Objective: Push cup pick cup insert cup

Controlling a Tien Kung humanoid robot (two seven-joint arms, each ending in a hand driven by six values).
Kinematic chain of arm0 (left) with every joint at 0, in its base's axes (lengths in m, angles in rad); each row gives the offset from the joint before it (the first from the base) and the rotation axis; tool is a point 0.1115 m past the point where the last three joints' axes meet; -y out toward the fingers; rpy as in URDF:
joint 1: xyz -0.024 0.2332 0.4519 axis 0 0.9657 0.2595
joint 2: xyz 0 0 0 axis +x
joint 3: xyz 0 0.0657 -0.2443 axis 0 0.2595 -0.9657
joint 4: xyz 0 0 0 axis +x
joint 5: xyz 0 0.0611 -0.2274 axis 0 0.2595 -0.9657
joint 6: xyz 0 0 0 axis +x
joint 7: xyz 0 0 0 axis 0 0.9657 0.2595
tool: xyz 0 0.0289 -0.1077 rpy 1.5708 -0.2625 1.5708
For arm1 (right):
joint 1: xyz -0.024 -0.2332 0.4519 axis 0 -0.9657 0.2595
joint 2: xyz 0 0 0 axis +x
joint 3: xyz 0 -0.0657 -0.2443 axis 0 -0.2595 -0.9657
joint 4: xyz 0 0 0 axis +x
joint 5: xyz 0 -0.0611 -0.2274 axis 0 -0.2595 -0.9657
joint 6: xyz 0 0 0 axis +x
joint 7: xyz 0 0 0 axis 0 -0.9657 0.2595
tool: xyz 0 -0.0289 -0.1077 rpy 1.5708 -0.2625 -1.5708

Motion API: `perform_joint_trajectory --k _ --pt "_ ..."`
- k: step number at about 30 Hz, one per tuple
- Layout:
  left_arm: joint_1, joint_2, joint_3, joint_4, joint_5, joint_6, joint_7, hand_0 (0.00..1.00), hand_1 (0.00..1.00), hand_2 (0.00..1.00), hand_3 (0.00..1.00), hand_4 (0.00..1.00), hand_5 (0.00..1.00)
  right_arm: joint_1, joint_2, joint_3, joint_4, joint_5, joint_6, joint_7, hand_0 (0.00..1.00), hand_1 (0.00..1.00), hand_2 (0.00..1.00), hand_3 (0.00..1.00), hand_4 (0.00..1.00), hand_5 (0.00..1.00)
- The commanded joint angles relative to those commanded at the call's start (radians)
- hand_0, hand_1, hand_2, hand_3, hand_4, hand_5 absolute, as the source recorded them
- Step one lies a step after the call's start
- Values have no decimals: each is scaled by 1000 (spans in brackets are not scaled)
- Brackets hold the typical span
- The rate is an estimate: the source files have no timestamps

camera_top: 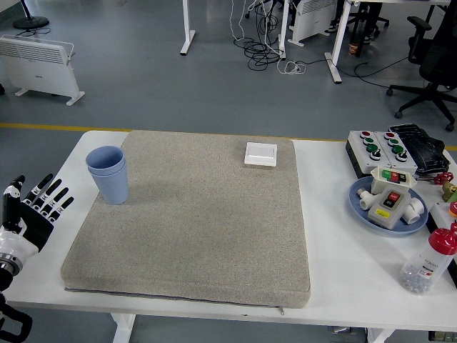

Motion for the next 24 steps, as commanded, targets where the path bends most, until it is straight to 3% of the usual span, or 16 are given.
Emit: perform_joint_trajectory --k 24 --pt "2 -6 5 42 17 -30 -21 950 907 967 894 624 998 -5 1 7 0 -13 0 -2 771 713 712 613 268 557"
